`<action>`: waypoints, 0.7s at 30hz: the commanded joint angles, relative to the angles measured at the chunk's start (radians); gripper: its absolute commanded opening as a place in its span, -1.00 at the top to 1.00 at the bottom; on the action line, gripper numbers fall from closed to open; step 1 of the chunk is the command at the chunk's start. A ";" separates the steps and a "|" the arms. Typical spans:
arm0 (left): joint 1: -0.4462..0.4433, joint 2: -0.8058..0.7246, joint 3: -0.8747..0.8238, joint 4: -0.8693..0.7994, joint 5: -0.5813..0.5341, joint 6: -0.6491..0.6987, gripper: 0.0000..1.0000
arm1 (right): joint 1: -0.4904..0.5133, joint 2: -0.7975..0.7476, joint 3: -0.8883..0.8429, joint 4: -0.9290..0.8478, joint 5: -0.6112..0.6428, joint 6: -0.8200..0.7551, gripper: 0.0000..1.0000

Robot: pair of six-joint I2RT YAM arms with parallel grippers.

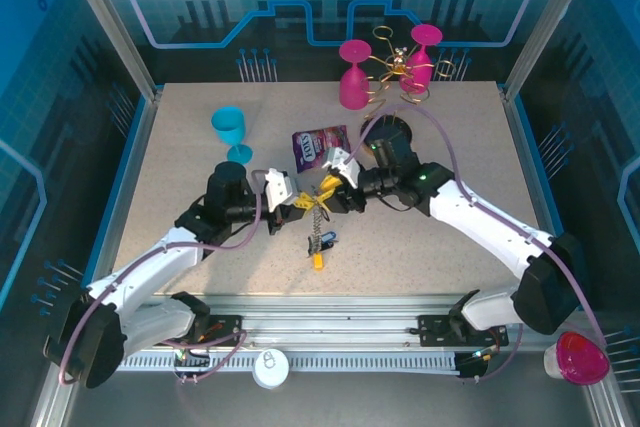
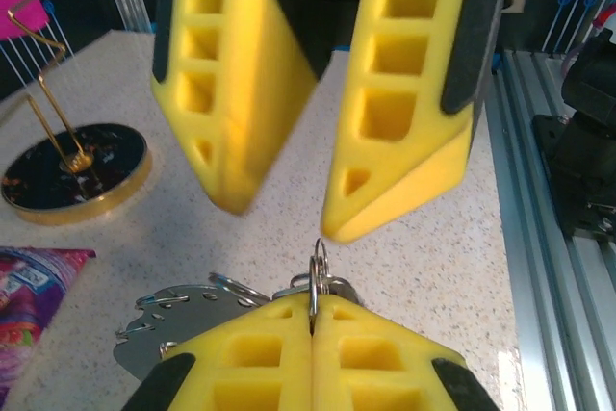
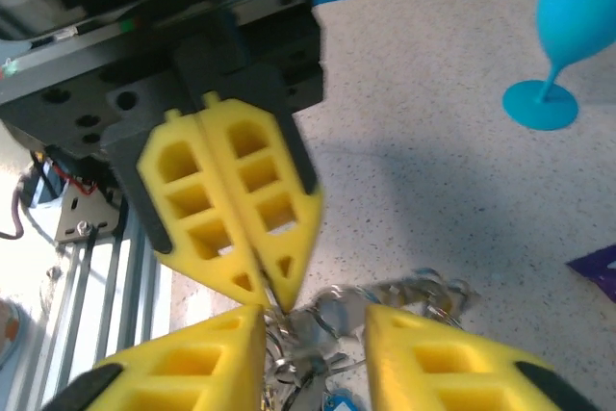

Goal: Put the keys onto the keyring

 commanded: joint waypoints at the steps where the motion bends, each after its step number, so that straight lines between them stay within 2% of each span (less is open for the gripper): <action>1: -0.005 -0.043 -0.036 0.128 -0.003 -0.007 1.00 | -0.038 -0.052 -0.054 0.071 -0.031 0.063 0.17; 7: -0.005 -0.040 -0.060 0.194 0.003 -0.021 1.00 | -0.029 -0.054 -0.089 0.093 -0.055 0.084 0.15; 12: -0.005 -0.037 -0.062 0.201 0.004 -0.025 1.00 | -0.010 -0.039 -0.080 0.088 -0.091 0.065 0.22; 15: -0.005 -0.037 -0.065 0.210 0.008 -0.030 1.00 | -0.005 -0.029 -0.074 0.092 -0.094 0.064 0.33; 21: -0.005 -0.036 -0.066 0.219 0.018 -0.037 1.00 | 0.000 -0.016 -0.067 0.114 -0.099 0.071 0.74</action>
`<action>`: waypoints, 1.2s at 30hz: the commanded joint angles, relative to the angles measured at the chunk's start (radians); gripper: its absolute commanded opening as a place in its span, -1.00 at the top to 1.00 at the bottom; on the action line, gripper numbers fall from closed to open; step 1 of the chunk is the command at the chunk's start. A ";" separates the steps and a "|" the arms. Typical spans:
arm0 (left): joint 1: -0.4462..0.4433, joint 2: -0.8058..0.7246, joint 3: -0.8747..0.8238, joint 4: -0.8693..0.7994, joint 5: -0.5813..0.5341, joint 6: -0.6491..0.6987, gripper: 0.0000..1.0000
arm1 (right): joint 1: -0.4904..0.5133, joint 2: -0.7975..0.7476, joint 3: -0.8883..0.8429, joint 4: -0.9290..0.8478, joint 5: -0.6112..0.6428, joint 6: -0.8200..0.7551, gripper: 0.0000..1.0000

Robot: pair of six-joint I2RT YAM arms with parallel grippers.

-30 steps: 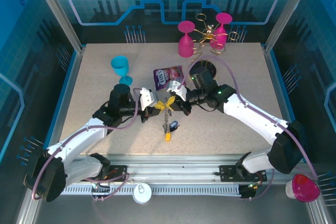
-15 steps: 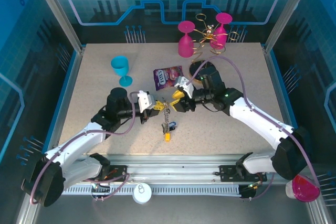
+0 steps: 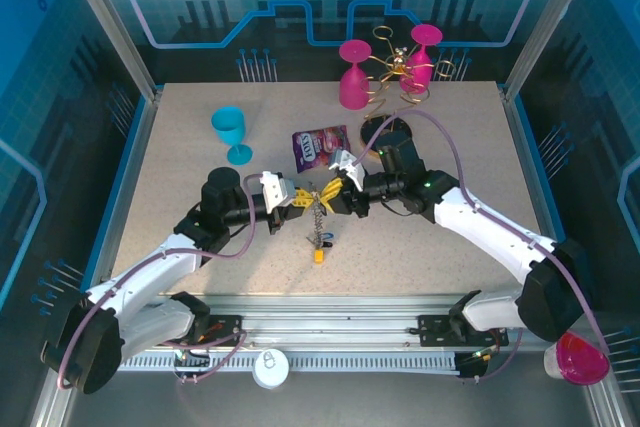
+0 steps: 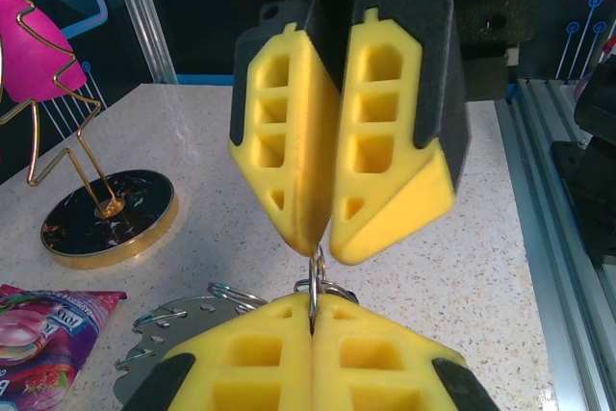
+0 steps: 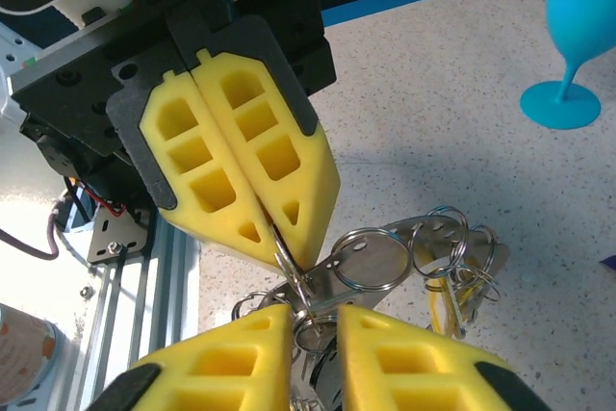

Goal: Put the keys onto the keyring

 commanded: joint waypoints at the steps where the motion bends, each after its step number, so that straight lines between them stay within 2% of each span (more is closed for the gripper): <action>1: -0.005 -0.014 -0.010 0.060 0.024 -0.011 1.00 | 0.013 0.015 0.014 0.022 -0.033 0.004 0.79; 5: -0.005 -0.019 -0.012 0.066 0.024 -0.018 1.00 | 0.012 0.013 0.013 0.017 -0.040 0.004 1.00; 12: -0.004 -0.025 -0.028 0.139 0.045 -0.058 1.00 | 0.006 0.050 0.003 -0.015 0.017 0.028 1.00; 20: -0.005 -0.017 -0.042 0.187 0.035 -0.053 1.00 | 0.032 0.044 -0.007 0.030 -0.007 0.061 1.00; 22: -0.005 -0.013 -0.046 0.189 0.032 -0.048 1.00 | 0.017 0.011 -0.033 0.078 0.007 0.084 0.77; 25: -0.005 -0.008 -0.053 0.195 0.036 -0.047 1.00 | 0.001 -0.054 -0.105 0.190 0.039 0.082 0.54; 27: -0.005 -0.005 -0.055 0.199 0.039 -0.049 1.00 | 0.000 -0.097 -0.173 0.277 0.062 0.063 0.48; 30: -0.007 -0.003 -0.055 0.204 0.048 -0.052 1.00 | 0.003 -0.119 -0.216 0.365 0.065 0.021 0.47; 36: -0.006 -0.002 -0.056 0.206 0.065 -0.056 1.00 | 0.011 -0.104 -0.210 0.417 0.019 0.000 0.51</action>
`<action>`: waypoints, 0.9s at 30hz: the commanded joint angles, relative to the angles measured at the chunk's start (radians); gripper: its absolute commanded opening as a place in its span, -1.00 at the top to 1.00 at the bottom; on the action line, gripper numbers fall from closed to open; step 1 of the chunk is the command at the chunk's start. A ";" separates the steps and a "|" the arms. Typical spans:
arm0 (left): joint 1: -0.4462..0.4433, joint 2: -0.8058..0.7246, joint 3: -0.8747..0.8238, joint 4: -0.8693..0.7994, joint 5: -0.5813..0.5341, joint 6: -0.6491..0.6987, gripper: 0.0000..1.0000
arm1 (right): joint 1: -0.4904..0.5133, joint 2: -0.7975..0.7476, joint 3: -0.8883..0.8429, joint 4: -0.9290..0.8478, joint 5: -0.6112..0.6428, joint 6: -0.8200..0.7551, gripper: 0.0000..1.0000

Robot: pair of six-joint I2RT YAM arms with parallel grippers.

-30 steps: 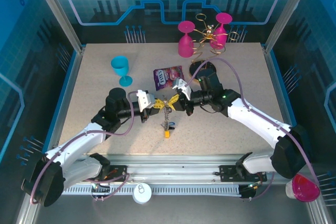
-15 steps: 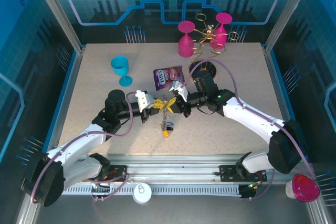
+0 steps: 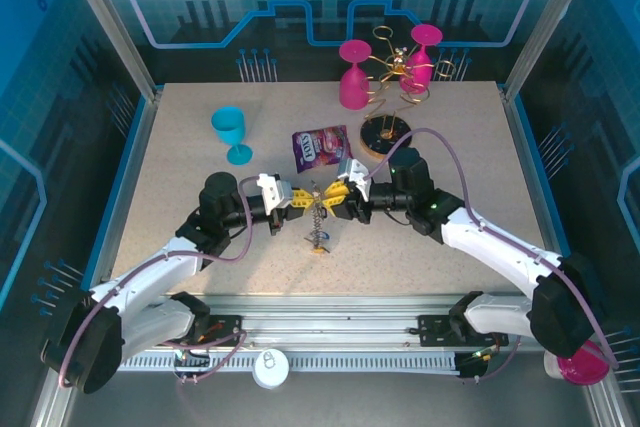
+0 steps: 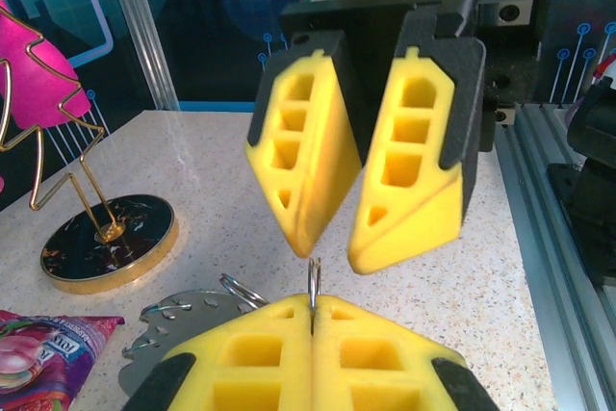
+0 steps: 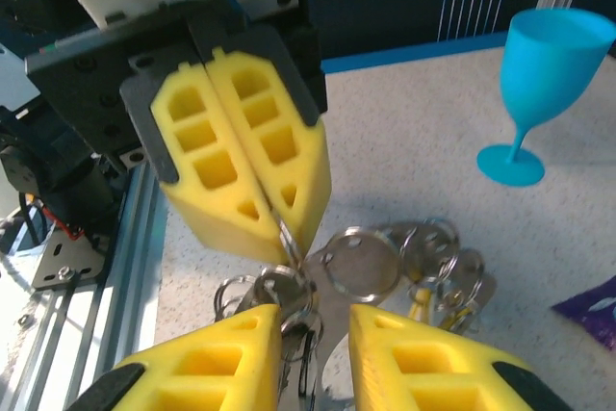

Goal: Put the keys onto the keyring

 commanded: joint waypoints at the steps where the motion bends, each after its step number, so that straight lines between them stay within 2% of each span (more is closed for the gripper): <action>1: -0.007 -0.004 -0.003 0.065 0.050 -0.005 1.00 | 0.007 0.006 0.001 0.090 -0.026 -0.028 0.52; 14: -0.007 0.005 -0.003 0.087 0.068 -0.026 1.00 | 0.026 0.065 0.032 0.081 -0.071 -0.046 0.55; 21: -0.007 0.012 -0.001 0.089 0.074 -0.031 1.00 | 0.027 0.083 0.028 0.145 -0.102 -0.035 0.72; 25: -0.009 0.020 0.003 0.093 0.079 -0.042 1.00 | 0.028 0.094 0.034 0.149 -0.123 -0.035 0.96; 27: -0.008 0.024 0.006 0.093 0.075 -0.045 1.00 | 0.027 0.093 0.037 0.139 -0.131 -0.046 1.00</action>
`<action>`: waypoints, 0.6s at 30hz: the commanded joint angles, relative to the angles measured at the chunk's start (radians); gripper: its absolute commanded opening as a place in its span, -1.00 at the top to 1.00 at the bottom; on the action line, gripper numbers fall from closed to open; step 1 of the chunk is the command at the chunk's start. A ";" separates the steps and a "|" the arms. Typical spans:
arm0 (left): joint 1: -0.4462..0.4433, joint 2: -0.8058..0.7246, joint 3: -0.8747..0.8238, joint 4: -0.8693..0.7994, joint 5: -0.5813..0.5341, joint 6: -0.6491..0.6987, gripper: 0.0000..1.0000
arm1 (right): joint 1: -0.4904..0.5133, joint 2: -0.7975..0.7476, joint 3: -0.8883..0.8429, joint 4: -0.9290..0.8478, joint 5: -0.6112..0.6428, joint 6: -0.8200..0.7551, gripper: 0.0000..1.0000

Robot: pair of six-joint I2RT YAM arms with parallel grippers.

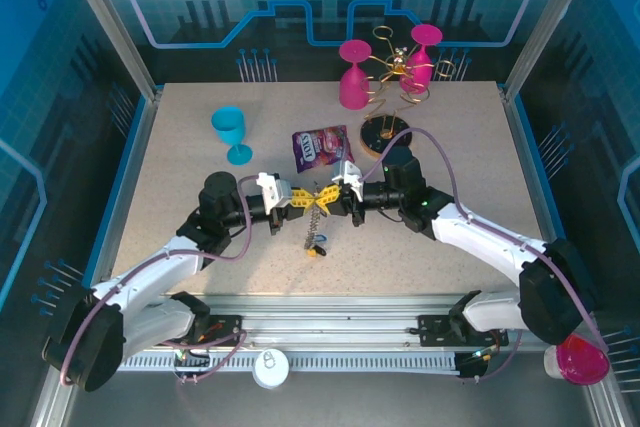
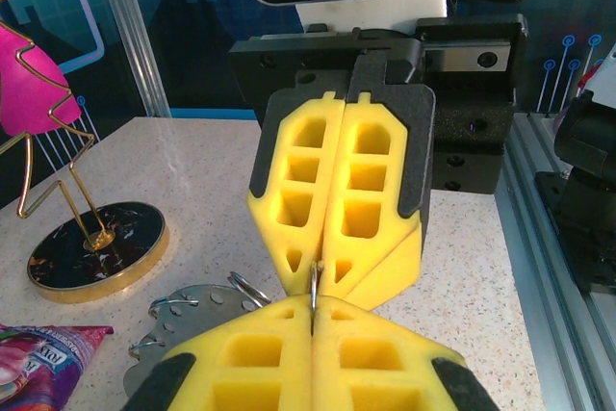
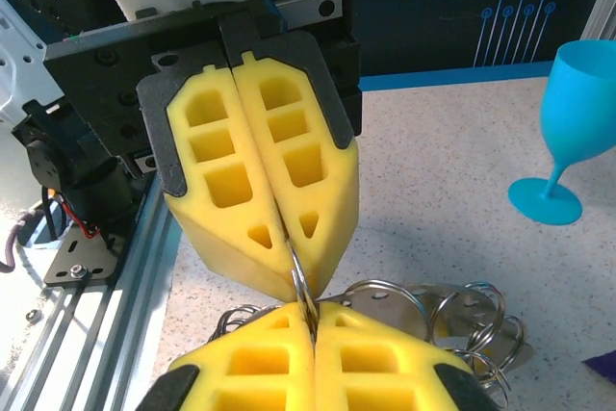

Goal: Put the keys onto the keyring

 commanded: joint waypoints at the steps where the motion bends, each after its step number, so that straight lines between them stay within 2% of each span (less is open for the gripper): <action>1: -0.010 0.009 0.011 0.051 0.039 -0.020 1.00 | 0.015 0.009 0.038 0.033 -0.047 -0.024 1.00; 3: -0.010 0.004 0.019 0.021 0.021 -0.013 1.00 | 0.015 0.004 0.056 -0.024 -0.041 -0.050 1.00; 4: -0.010 -0.001 0.024 -0.003 0.012 0.001 0.91 | 0.015 0.001 0.063 -0.068 -0.029 -0.066 1.00; 5: -0.010 -0.007 0.029 -0.030 -0.003 0.012 0.68 | 0.017 0.001 0.093 -0.125 -0.014 -0.088 1.00; 9: -0.026 -0.019 0.100 -0.272 -0.073 0.131 0.59 | 0.031 0.031 0.209 -0.391 0.065 -0.204 1.00; 12: -0.064 -0.004 0.163 -0.465 -0.160 0.216 0.60 | 0.054 0.066 0.279 -0.529 0.120 -0.280 1.00; 18: -0.100 0.014 0.200 -0.589 -0.224 0.295 0.88 | 0.095 0.115 0.384 -0.672 0.188 -0.362 1.00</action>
